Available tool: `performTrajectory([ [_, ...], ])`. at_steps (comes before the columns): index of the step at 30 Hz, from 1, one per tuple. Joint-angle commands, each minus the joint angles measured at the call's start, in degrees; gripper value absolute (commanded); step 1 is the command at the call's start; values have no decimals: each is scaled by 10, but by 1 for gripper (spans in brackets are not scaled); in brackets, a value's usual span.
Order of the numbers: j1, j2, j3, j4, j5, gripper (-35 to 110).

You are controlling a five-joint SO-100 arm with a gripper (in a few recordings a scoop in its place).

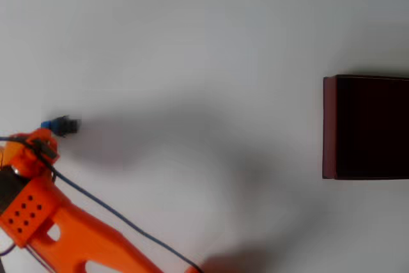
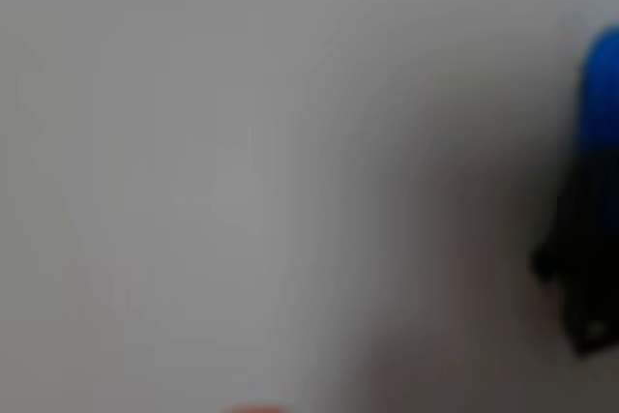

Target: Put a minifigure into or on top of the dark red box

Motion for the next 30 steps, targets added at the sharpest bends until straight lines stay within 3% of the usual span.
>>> performTrajectory([
  [1, -11, -36, -87, 15, 4, 22],
  [22, 6, -255, -393, 149, -53, 22],
  [30, 10, -270, -409, 155, -66, 22],
])
